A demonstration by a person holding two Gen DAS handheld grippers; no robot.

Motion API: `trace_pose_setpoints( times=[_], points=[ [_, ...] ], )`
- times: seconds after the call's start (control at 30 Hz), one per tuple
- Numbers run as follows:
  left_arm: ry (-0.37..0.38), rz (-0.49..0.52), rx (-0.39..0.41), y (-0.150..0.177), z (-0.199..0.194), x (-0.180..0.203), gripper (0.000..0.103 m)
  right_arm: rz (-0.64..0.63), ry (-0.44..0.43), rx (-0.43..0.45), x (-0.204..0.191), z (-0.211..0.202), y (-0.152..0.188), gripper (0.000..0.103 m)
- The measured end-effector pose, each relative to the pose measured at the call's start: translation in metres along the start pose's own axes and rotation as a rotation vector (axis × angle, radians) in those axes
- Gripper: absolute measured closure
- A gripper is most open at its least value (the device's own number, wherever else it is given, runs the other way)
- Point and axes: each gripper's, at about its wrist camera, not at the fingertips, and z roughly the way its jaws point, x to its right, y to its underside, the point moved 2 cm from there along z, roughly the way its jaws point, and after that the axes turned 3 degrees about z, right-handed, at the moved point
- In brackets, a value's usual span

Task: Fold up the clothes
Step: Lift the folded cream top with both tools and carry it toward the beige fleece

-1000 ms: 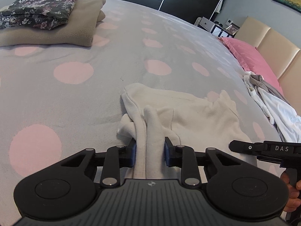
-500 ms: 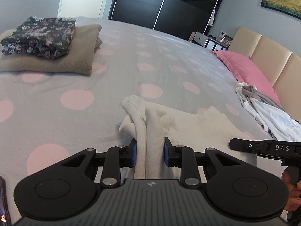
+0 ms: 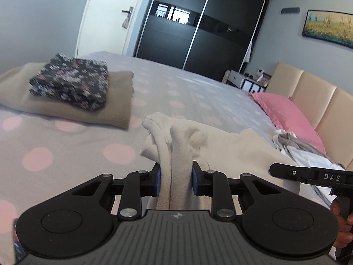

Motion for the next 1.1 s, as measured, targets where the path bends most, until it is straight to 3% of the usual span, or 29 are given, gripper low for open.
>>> trace_pose_setpoints(
  times=[0.3, 0.77, 1.1],
  points=[
    [-0.079, 0.015, 0.044, -0.046, -0.059, -0.068, 0.080, -0.084, -0.093, 0.024, -0.098, 0.017, -0.012, 0.086],
    [-0.246, 0.041, 0.003, -0.068, -0.120, -0.212, 0.080, -0.081, -0.222, -0.074, -0.252, 0.110, 0.030, 0.086],
    [-0.307, 0.032, -0.054, -0.081, -0.104, -0.300, 0.080, -0.073, -0.217, -0.100, -0.319, 0.188, 0.055, 0.086]
  ],
)
